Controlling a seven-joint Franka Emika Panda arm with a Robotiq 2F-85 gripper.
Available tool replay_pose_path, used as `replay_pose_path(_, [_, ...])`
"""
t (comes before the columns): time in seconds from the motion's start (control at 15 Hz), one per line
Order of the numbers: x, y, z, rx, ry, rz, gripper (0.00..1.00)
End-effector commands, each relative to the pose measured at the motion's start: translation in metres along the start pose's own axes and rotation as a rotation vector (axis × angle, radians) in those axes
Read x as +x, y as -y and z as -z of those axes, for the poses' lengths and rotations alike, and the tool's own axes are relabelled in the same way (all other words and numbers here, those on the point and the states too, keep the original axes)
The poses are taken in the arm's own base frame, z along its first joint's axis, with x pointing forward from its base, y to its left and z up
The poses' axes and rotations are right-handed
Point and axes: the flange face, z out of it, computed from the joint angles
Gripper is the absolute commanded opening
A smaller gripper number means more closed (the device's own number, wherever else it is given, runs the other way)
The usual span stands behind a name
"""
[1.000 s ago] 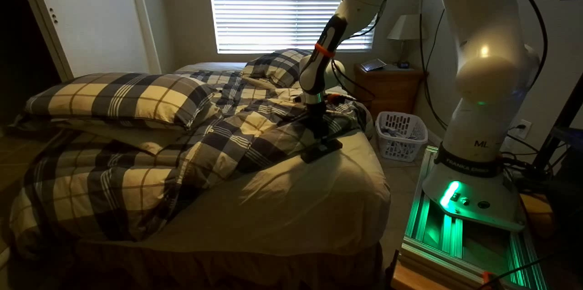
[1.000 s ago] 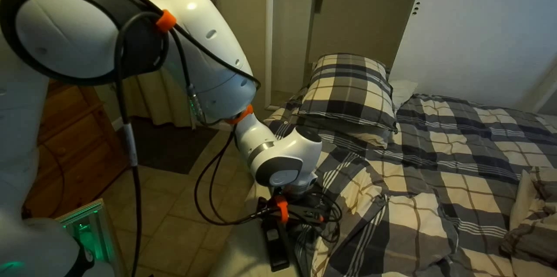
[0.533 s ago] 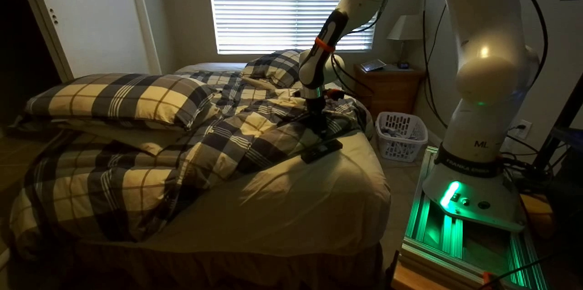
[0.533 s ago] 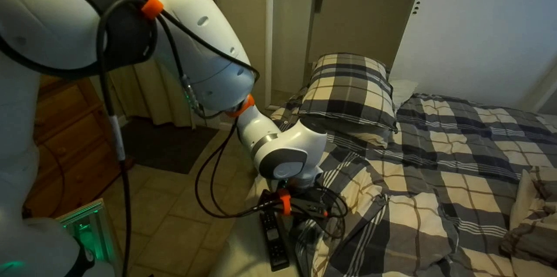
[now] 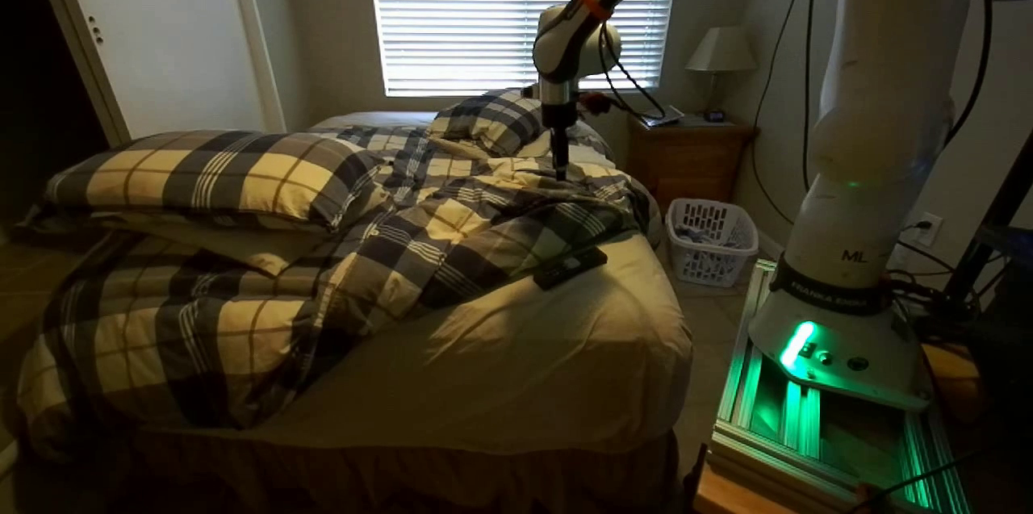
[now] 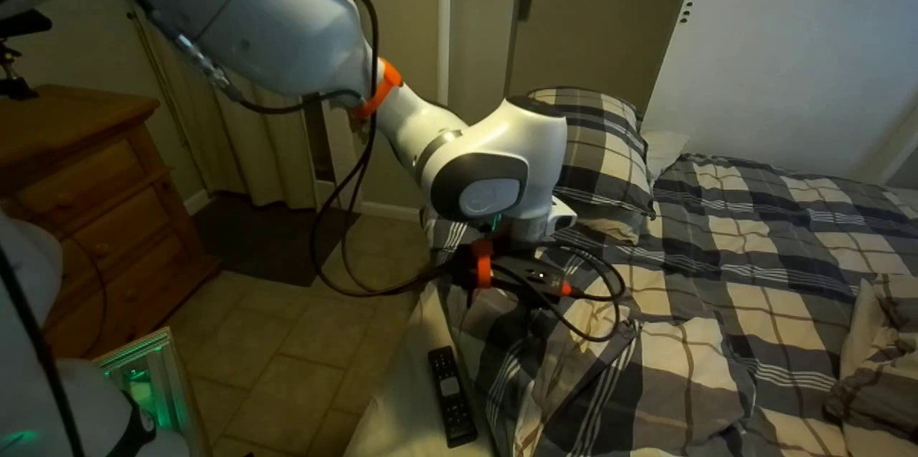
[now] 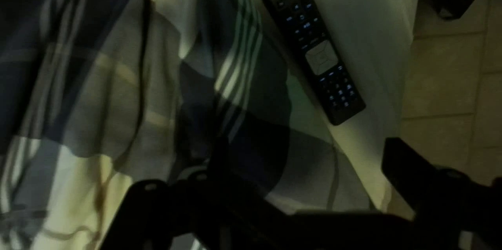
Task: Fix the bed cover
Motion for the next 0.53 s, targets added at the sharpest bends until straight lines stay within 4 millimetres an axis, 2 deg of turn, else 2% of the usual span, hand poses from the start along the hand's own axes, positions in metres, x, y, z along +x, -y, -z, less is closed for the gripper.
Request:
replay_pose_path(0.0, [-0.002, -0.039, 0.036, -0.059, -0.082, -0.174, 1.0])
replay_pose_path(0.4, [0.008, -0.105, 0.076, -0.212, -0.205, -0.441, 1.0])
replay_pose_path(0.47, [-0.002, -0.085, 0.074, -0.176, -0.171, -0.365, 1.0])
